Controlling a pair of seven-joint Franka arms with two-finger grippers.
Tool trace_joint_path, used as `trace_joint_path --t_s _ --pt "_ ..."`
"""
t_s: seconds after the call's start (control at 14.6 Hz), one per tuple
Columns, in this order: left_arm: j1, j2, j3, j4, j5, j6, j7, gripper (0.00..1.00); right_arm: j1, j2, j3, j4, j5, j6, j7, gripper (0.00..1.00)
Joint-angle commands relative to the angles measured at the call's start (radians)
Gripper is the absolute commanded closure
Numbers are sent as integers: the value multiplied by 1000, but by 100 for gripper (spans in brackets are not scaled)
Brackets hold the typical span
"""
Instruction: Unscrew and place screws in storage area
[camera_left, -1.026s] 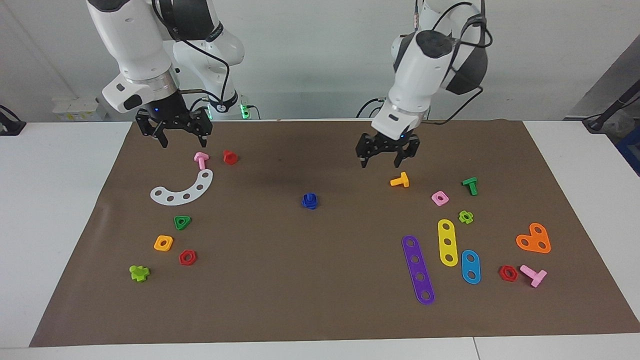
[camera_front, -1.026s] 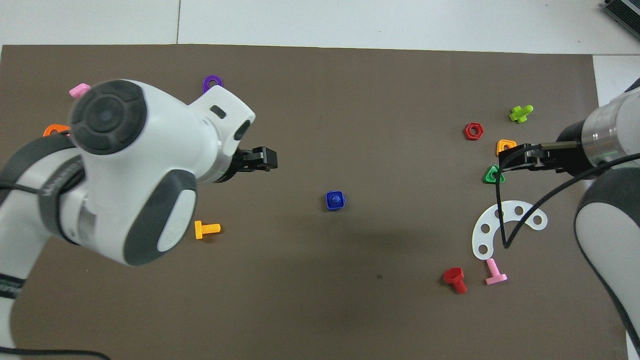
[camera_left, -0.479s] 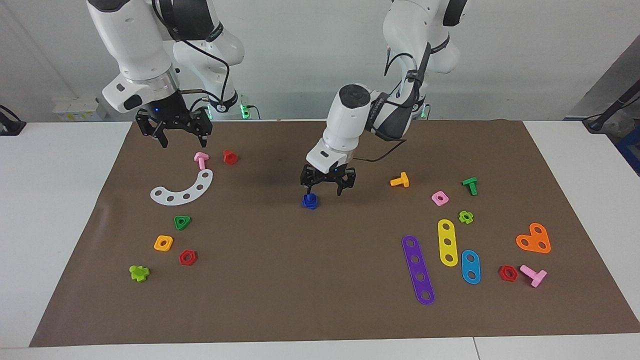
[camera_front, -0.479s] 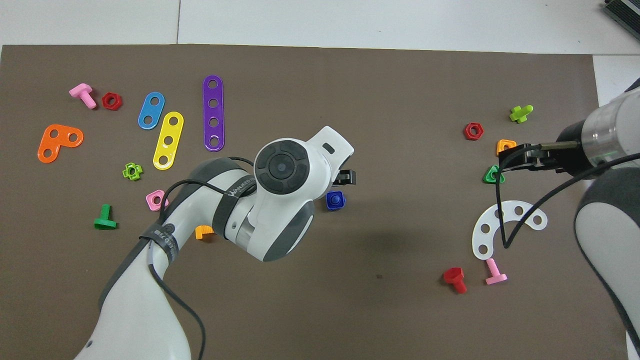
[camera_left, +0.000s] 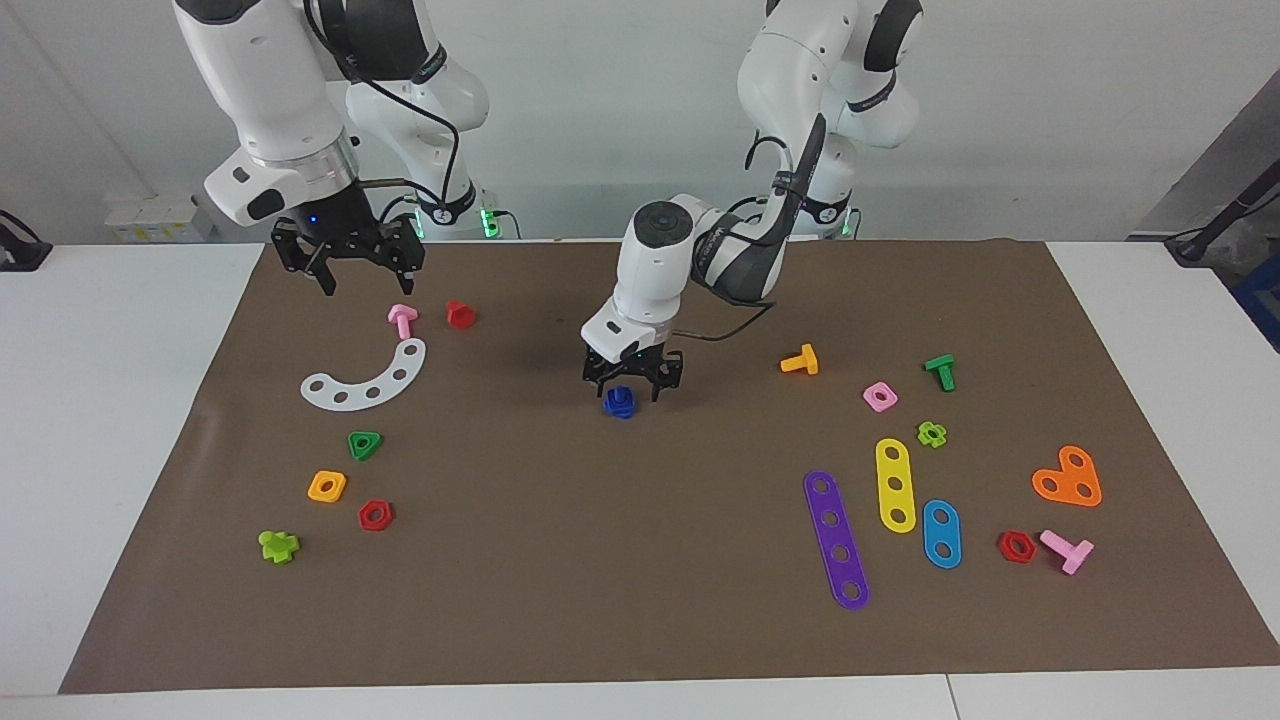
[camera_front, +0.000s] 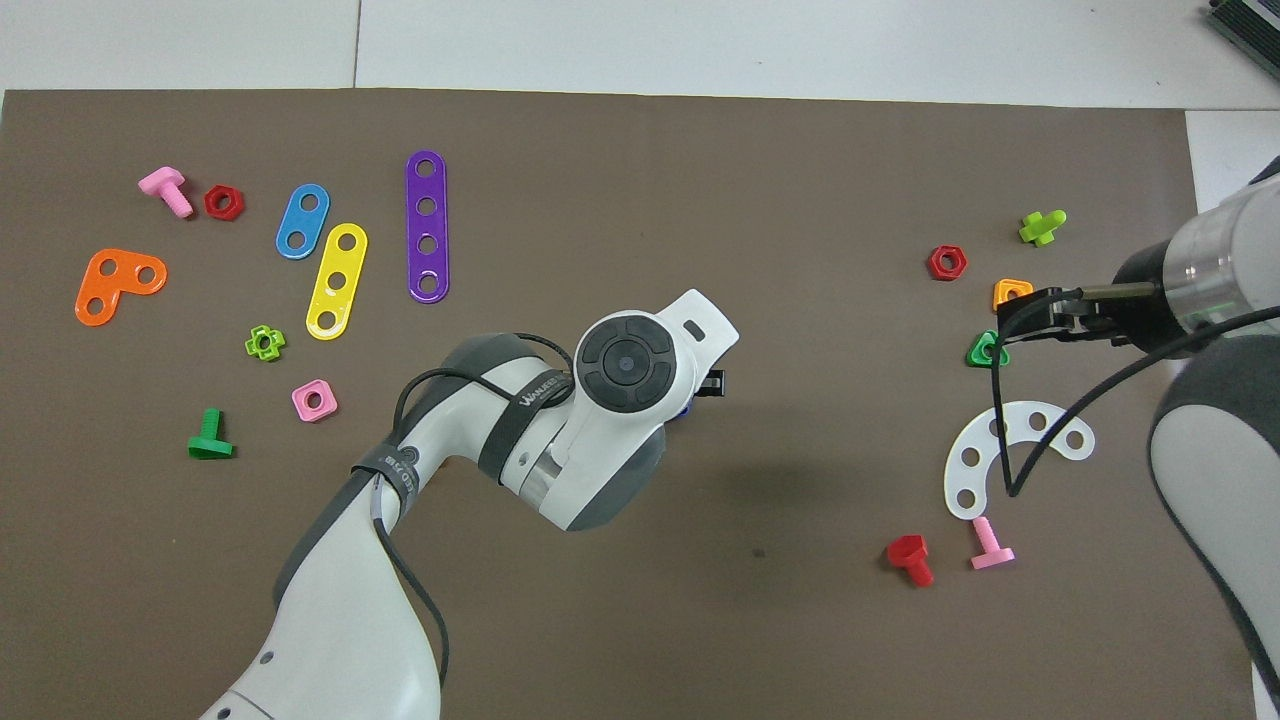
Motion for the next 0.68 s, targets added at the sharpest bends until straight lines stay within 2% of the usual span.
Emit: trace_joint_path --t_s 0.0,0.48,0.62 --pt "-26 9 20 -18 32 43 -14 12 -13 -23 7 -27 6 13 12 0" --pt "-40 11 20 -65 32 102 -26 16 -13 -23 7 -27 5 13 12 0" --pt "-42 11 20 -70 32 113 -26 21 -13 -23 7 -27 6 12 12 0"
